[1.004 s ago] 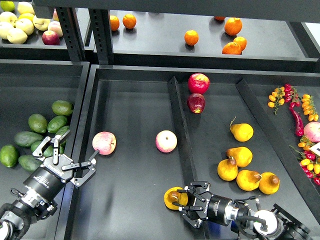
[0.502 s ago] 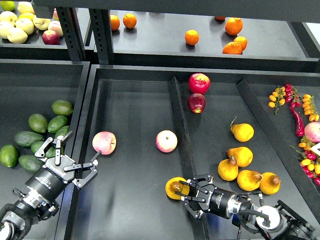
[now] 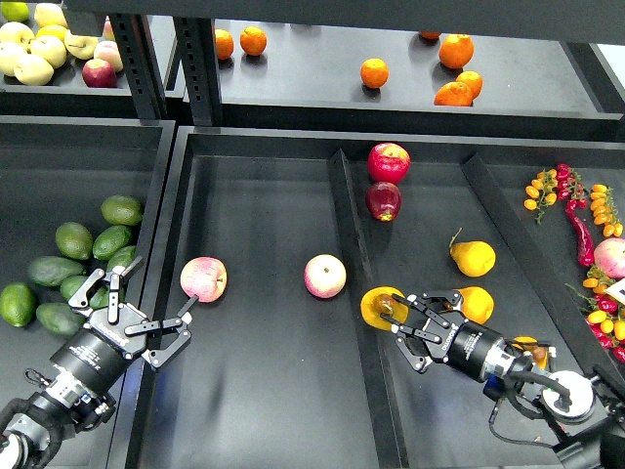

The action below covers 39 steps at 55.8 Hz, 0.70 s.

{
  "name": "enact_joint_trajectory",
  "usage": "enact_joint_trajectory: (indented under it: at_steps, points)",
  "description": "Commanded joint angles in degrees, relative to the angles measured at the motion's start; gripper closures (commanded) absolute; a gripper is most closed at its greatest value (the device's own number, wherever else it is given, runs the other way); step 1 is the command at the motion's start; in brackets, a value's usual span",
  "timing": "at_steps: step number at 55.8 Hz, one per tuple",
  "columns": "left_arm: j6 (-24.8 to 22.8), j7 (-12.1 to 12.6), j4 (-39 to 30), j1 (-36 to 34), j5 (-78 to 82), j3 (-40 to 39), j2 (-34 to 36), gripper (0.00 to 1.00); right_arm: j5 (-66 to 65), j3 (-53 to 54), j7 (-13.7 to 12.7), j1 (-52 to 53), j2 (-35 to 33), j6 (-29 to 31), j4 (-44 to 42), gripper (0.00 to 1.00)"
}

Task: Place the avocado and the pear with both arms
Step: 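Carry the pear into the pear bin and open the right gripper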

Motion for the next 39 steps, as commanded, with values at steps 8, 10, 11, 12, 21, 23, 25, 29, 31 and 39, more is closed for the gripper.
enact_joint_trajectory:
  at_steps: [8,10,11,12,21,23,25,29,31,39]
  points:
    - [0.0,0.0,0.0,0.03,0.0,0.14,0.0,0.0,2.38,-0.08,0.0,-4.62,-6.96,-0.01,3.78,0.82]
    - [0.0,0.0,0.0,-0.06,0.0,0.14,0.0,0.01,2.56,-0.08,0.0,-5.33,-7.75,-0.01,4.4,0.82]
    - [0.0,0.0,0.0,-0.06,0.0,0.14,0.0,0.0,2.64,-0.08,0.0,-5.68,-8.19,-0.01,4.74,0.82]
    - [0.0,0.0,0.08,-0.06,0.0,0.14,0.0,0.01,2.73,-0.08,0.0,-6.12,-8.63,-0.01,5.01,0.82]
    - [0.0,0.0,0.17,0.03,0.0,0.49,0.0,0.01,2.47,-0.51,0.0,-9.46,-9.33,-0.01,5.01,0.81]
    - [0.0,0.0,0.09,-0.06,0.0,0.58,0.0,0.01,2.38,-0.6,0.0,-10.16,-9.33,-0.01,4.92,0.81]
    - [0.0,0.0,0.09,-0.06,0.0,0.58,0.0,0.0,2.29,-0.69,0.0,-11.13,-9.33,-0.01,4.84,0.81]
    - [0.0,0.0,0.09,0.03,0.0,0.58,0.0,0.01,2.21,-0.78,0.0,-12.89,-9.33,-0.01,4.66,0.81]
    - [0.0,0.0,0.09,0.03,0.0,0.58,0.0,0.01,2.12,-0.78,0.0,-13.76,-9.42,-0.01,4.4,0.81]
    - [0.0,0.0,0.09,0.03,0.0,0.58,0.0,0.0,1.85,-0.69,0.0,-15.88,-9.51,-0.01,3.08,0.81]
